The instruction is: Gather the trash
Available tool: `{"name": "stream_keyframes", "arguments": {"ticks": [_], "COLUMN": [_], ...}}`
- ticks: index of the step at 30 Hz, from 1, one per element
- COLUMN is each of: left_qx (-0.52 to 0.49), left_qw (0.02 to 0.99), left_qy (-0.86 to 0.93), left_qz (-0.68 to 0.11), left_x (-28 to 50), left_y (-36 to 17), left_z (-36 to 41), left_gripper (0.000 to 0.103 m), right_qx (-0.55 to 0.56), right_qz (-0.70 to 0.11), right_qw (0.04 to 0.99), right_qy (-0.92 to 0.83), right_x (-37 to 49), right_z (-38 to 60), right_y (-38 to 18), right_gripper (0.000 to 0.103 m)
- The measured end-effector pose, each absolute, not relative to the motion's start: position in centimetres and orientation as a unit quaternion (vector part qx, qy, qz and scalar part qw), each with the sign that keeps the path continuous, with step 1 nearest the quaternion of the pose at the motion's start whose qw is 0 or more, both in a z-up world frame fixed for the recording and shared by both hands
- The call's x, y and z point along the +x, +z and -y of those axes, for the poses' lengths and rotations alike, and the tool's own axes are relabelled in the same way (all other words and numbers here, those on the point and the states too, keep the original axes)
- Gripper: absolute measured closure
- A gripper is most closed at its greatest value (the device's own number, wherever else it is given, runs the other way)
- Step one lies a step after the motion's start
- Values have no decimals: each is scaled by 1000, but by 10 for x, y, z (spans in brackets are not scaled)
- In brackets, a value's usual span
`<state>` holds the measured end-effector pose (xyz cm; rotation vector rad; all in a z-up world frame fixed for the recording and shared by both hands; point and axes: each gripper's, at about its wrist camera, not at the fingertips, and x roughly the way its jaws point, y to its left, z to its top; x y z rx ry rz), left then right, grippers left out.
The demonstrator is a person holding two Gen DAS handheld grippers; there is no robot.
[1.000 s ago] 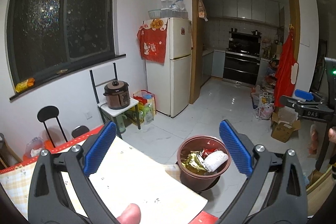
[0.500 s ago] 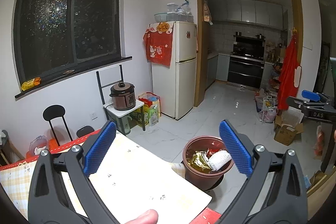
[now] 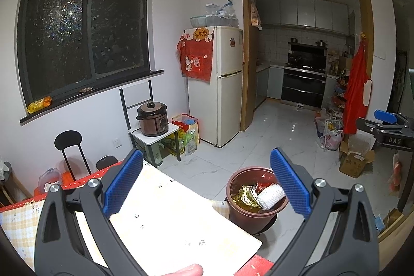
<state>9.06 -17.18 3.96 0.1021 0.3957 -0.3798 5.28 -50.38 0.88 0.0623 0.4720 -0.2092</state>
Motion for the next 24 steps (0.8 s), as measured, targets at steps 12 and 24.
{"name": "stream_keyframes", "arguments": {"ticks": [12,24], "left_qx": [46,52], "left_qw": [961,963], "left_qy": [-189,-168], "left_qz": [-196,-203], "left_x": [96,105], "left_y": [38,37], "left_z": [176,198], "left_gripper": [6,6], "right_qx": [31,42], "right_qz": [-235,-239], "right_qw": [966,966], "right_qy": [-100,-89], "right_x": [56,70], "right_z": [507,530], "right_y": [6,-1], "right_gripper": [5,5]}}
